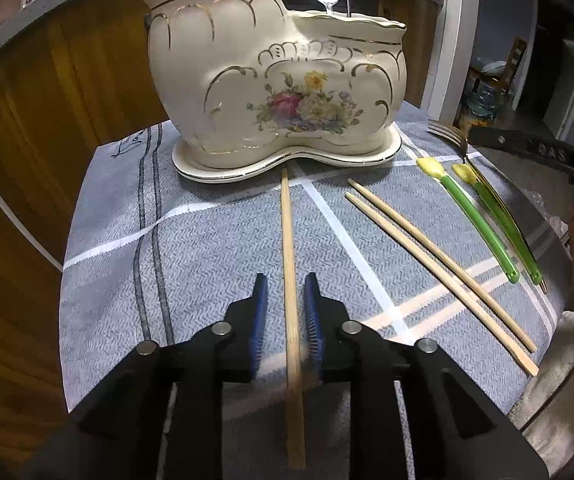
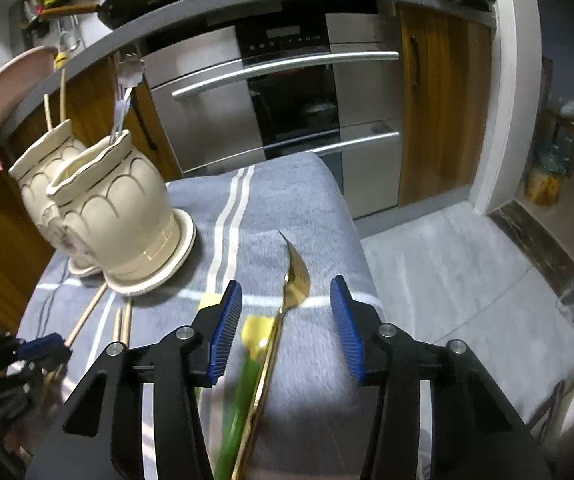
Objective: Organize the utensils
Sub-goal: 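Grasp a wooden chopstick with the left tool while the right tool grasps the gold fork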
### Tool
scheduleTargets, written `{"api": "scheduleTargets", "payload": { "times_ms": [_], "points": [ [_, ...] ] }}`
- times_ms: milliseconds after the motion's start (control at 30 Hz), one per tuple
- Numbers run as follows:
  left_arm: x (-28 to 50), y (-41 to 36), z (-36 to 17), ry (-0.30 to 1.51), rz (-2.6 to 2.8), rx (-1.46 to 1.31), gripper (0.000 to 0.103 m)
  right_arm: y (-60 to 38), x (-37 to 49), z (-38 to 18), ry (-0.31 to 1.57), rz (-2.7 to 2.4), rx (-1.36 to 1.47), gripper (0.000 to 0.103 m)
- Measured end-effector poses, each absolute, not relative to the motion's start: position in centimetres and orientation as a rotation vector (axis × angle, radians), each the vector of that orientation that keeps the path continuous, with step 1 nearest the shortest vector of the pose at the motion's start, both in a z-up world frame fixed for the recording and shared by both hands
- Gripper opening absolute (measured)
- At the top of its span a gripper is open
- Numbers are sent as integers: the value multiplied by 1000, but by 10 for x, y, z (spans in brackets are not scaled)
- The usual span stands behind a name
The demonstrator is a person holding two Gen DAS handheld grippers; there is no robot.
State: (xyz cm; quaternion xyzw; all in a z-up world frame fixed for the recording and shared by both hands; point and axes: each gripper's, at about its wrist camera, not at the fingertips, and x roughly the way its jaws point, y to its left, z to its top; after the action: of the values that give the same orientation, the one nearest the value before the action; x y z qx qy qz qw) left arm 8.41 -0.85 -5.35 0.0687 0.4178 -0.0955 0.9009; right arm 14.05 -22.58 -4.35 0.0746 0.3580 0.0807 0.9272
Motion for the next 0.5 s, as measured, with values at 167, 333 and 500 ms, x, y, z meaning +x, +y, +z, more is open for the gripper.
{"api": "scheduleTargets", "payload": {
  "times_ms": [167, 333, 500],
  "points": [
    [88, -7, -54, 858, -215, 150, 24, -217, 163, -53, 803, 154, 140, 35],
    [93, -2, -56, 856, -232, 144, 24, -214, 173, -62, 840, 133, 129, 25],
    [100, 4, -58, 847, -239, 140, 22, -219, 172, -61, 826, 165, 176, 12]
  ]
}}
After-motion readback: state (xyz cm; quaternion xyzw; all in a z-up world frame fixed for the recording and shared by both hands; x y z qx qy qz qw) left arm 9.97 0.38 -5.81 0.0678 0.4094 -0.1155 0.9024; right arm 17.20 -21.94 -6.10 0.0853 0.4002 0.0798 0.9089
